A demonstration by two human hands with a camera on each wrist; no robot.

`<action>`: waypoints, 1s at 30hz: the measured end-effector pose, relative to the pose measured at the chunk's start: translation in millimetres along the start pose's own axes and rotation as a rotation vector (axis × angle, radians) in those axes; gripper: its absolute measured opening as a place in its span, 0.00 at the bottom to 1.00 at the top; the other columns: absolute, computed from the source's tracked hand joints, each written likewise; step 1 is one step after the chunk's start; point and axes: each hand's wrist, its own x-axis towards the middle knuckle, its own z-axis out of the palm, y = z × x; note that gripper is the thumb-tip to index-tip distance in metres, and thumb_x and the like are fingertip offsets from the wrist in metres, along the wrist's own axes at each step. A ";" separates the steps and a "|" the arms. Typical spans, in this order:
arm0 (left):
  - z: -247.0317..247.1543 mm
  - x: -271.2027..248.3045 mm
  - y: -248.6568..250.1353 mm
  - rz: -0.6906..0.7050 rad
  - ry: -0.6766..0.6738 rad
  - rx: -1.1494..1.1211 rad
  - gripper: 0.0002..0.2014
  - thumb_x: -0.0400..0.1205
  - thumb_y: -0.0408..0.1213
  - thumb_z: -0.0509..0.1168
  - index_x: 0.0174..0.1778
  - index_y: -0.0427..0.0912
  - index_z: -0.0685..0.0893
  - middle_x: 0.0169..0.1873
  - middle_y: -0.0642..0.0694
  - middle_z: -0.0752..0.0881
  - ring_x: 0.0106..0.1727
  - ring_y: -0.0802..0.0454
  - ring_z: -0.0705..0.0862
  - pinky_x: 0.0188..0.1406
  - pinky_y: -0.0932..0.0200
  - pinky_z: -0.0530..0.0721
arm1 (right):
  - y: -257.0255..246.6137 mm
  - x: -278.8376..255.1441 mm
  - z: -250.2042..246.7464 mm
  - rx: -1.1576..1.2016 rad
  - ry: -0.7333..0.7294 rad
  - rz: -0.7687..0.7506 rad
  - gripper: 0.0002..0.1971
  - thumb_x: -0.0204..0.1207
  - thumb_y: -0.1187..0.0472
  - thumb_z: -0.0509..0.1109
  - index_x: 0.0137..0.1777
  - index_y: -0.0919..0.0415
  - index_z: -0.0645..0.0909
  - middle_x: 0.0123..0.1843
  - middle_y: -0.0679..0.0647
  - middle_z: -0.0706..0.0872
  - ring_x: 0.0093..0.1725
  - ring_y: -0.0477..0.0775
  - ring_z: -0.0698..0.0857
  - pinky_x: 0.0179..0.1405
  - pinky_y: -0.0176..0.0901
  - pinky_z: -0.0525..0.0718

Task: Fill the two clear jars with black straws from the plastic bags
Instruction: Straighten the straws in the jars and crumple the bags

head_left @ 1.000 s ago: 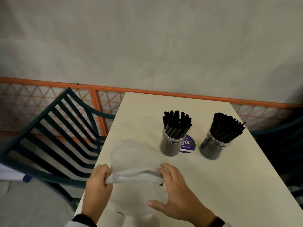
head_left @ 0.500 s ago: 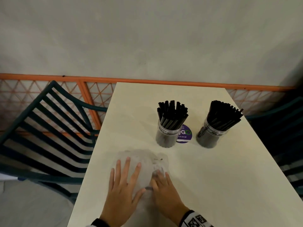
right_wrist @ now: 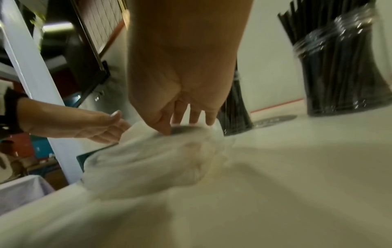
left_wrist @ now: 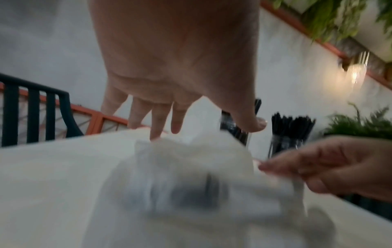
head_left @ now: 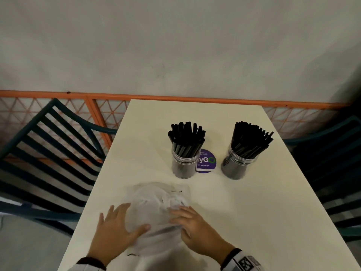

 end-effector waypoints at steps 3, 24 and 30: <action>-31.0 -18.2 18.6 -0.072 0.138 -0.179 0.43 0.62 0.75 0.58 0.67 0.51 0.72 0.66 0.47 0.80 0.59 0.43 0.82 0.71 0.43 0.69 | 9.3 -18.8 -32.7 0.106 0.084 0.004 0.22 0.72 0.57 0.51 0.57 0.51 0.84 0.66 0.44 0.83 0.68 0.35 0.72 0.73 0.23 0.60; 12.7 74.6 295.1 0.262 -0.097 -0.716 0.61 0.58 0.56 0.79 0.80 0.47 0.47 0.80 0.50 0.59 0.79 0.53 0.61 0.78 0.52 0.63 | 166.3 -52.1 -214.6 0.425 0.323 0.397 0.61 0.55 0.46 0.84 0.80 0.46 0.43 0.74 0.41 0.61 0.77 0.42 0.59 0.74 0.43 0.61; 2.8 134.8 312.8 0.280 -0.141 -0.812 0.71 0.49 0.58 0.79 0.79 0.46 0.37 0.82 0.45 0.49 0.81 0.52 0.49 0.79 0.53 0.55 | 160.8 -9.8 -230.1 0.475 0.420 0.161 0.47 0.53 0.56 0.86 0.63 0.33 0.56 0.64 0.26 0.63 0.63 0.12 0.63 0.60 0.10 0.61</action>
